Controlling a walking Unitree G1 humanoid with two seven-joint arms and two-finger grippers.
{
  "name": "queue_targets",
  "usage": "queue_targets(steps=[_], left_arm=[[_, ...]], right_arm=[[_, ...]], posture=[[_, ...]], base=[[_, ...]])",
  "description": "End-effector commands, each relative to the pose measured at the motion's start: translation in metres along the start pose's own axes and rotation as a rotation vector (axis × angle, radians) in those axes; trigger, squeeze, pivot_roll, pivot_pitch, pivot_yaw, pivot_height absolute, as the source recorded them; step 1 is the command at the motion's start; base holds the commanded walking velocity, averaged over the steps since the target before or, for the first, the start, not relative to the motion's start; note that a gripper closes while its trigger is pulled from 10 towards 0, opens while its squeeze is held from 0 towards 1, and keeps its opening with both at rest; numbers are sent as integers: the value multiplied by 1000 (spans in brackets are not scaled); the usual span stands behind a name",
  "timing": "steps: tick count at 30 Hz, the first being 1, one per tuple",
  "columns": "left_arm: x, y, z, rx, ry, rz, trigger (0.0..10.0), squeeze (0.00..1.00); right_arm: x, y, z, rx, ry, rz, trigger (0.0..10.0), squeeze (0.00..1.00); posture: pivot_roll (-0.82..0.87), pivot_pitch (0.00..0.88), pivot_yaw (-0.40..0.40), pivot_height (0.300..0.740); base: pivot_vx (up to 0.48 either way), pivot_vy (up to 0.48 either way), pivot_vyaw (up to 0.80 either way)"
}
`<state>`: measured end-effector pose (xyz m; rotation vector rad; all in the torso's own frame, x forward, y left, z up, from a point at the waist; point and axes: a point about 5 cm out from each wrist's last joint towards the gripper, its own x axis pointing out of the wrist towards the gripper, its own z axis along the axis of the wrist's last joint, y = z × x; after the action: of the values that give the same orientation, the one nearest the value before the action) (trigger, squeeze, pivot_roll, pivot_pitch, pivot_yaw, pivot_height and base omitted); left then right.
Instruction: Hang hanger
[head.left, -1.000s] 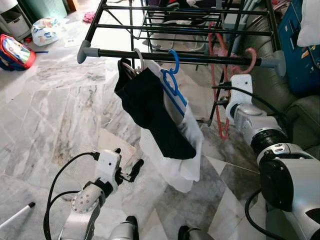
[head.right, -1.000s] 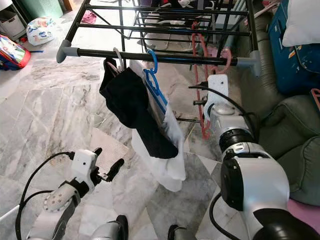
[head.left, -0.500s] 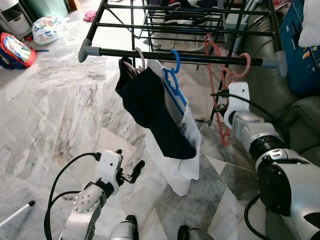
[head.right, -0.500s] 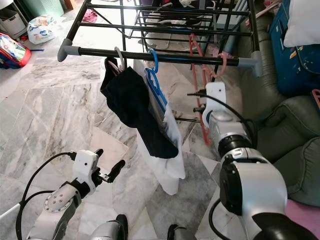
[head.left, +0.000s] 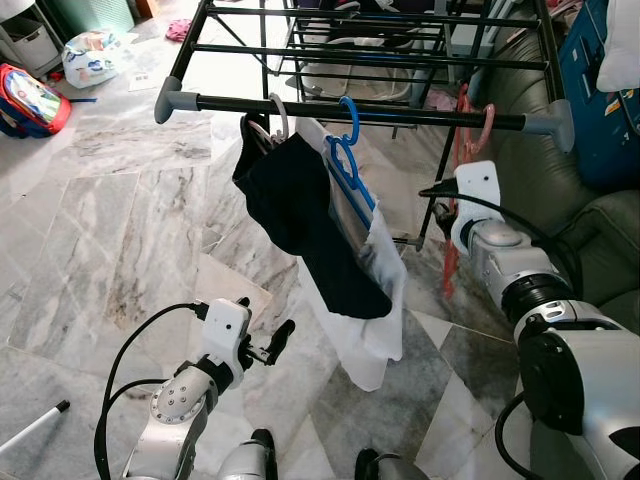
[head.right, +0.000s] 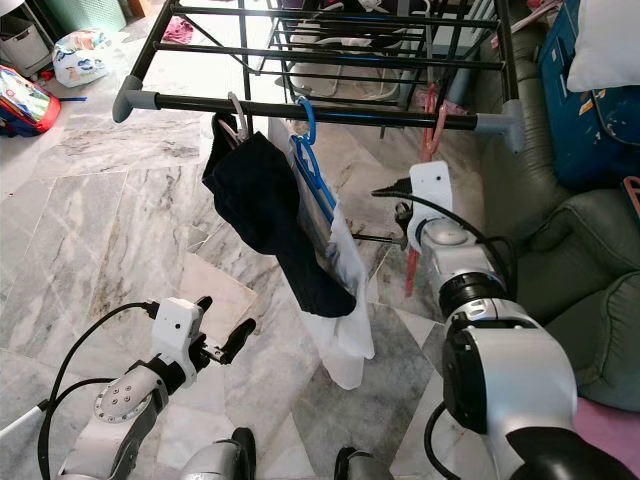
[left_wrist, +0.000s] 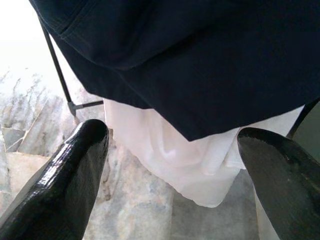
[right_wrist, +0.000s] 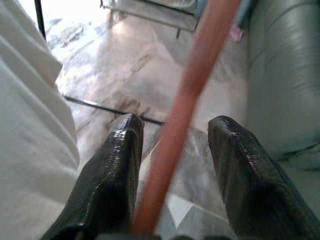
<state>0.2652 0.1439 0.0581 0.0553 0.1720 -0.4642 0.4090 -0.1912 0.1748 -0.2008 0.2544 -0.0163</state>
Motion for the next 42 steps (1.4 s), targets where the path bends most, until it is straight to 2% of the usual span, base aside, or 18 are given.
queue_targets(steps=[1,7,11,19,25,29,34,42], left_arm=[[-2,2,-5,-3,24,6,10000,0],[3,-1,-5,-6,23,1,10000,0],[9,-3,-4,-7,22,-16,10000,0],[20,-7,-3,-3,24,-38,10000,0],[29,-12,-3,4,14,-65,10000,0],[32,-13,-2,10,10,-69,10000,0],[37,-13,0,20,-6,-66,10000,0],[37,-3,7,87,-71,38,10000,0]], right_arm=[[0,0,8,-13,-33,8,10000,1000],[-1,-1,0,5,-54,27,10000,1000],[-4,-2,-9,-32,-78,12,10000,1000],[-11,-4,-17,13,-139,-19,10000,1000],[-31,5,-29,43,-256,2,10000,1000],[-38,6,-36,60,-265,10,10000,1000],[-56,9,-48,33,-288,14,10000,1000],[-85,20,-68,14,-316,20,10000,1000]], posture=[[174,243,9,740],[147,233,12,740],[115,223,18,740],[70,210,27,740],[16,196,38,740],[6,194,40,740],[-9,189,41,740],[-15,178,36,740]], base=[[0,0,0],[0,0,0],[0,0,0],[0,0,0],[0,0,0],[0,0,0],[0,0,0],[0,0,0]])
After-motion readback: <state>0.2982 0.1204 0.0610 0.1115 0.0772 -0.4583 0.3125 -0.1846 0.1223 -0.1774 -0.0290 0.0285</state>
